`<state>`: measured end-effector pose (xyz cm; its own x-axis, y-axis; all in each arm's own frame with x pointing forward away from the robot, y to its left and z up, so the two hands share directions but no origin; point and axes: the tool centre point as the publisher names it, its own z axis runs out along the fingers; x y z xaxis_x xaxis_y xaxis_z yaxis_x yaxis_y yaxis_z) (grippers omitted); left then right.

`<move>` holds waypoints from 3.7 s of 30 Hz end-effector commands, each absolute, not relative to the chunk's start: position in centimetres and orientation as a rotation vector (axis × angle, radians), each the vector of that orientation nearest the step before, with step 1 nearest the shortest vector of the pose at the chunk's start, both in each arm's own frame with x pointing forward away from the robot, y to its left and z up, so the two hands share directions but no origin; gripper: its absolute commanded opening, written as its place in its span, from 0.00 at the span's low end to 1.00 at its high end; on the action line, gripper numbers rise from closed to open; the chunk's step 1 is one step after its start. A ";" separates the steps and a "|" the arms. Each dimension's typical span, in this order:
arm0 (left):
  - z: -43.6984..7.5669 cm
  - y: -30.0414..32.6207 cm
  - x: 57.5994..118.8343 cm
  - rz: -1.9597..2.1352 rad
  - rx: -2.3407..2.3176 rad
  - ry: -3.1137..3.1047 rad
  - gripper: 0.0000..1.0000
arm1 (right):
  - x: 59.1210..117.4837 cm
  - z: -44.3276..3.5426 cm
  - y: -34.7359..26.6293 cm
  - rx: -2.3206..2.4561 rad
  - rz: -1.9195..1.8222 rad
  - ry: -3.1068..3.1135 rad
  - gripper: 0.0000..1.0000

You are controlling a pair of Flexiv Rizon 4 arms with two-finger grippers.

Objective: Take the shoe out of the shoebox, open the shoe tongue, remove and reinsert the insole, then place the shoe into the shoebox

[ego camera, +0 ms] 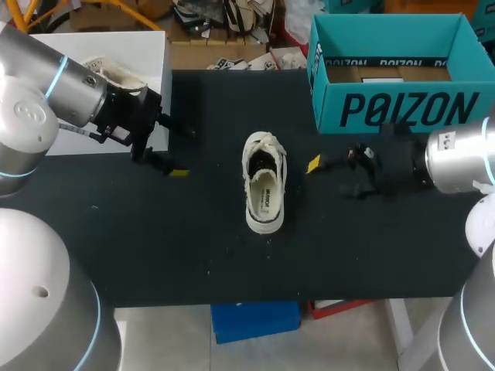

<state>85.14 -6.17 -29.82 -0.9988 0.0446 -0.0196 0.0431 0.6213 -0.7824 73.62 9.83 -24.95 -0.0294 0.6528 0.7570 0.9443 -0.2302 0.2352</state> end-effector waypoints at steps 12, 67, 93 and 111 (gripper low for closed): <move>-29.8 -6.2 85.1 1.358 -0.075 -2.831 1.00 | 79.4 -25.2 12.8 -1.867 -0.090 -2.372 1.00; -29.8 -6.2 85.1 1.358 -0.075 -2.831 1.00 | 87.3 -33.9 13.6 -2.119 -0.012 -2.376 0.77; -29.8 -6.2 85.1 1.358 -0.075 -2.831 1.00 | 86.9 -39.2 14.0 -2.055 0.033 -2.333 0.64; -29.8 -6.2 85.1 1.358 -0.075 -2.831 1.00 | 87.0 -41.9 15.1 -2.016 0.063 -2.313 0.00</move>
